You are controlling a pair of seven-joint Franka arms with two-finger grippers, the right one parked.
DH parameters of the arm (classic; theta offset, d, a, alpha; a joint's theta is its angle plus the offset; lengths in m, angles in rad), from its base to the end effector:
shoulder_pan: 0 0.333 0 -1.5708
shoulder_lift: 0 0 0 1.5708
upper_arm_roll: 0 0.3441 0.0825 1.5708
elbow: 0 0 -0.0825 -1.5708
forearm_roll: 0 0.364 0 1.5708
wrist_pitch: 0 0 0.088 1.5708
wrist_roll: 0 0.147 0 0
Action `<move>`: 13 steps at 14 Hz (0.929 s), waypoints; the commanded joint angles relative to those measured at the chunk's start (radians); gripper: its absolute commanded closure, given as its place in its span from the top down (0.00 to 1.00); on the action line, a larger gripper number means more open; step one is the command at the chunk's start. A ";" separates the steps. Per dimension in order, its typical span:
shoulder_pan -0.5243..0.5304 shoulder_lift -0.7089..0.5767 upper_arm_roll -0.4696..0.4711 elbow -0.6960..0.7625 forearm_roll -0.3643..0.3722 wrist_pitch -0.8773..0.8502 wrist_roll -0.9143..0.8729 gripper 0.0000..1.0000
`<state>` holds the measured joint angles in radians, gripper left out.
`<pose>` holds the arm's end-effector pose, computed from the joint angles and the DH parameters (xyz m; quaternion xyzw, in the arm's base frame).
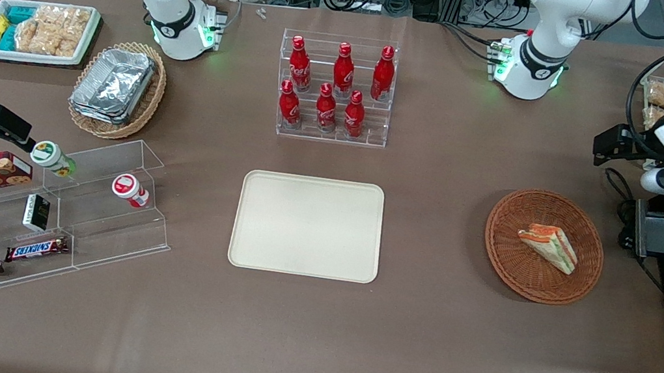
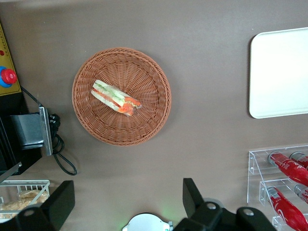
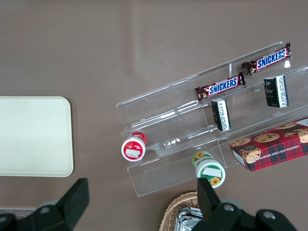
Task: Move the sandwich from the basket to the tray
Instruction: 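Move the left gripper down over the wrapped sandwich in the wicker basket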
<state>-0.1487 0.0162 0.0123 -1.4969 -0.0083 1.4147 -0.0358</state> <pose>0.5148 -0.0720 0.6241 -0.9975 0.0507 0.0493 0.0002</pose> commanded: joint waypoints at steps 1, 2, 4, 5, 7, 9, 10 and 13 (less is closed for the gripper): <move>-0.014 0.016 0.017 0.032 -0.006 -0.007 -0.036 1.00; -0.014 0.021 0.017 0.032 -0.004 -0.005 -0.047 1.00; -0.006 0.054 0.018 0.027 -0.004 -0.007 -0.105 1.00; -0.005 0.068 0.018 0.020 -0.004 -0.004 -0.219 1.00; 0.014 0.131 0.018 0.021 -0.024 0.004 -0.518 1.00; 0.027 0.203 0.018 0.006 -0.021 0.013 -0.682 1.00; 0.029 0.235 0.020 -0.015 -0.009 0.039 -0.706 1.00; 0.078 0.228 0.021 -0.226 0.002 0.256 -0.771 1.00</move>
<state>-0.1042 0.2789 0.0348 -1.5899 -0.0096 1.5570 -0.7592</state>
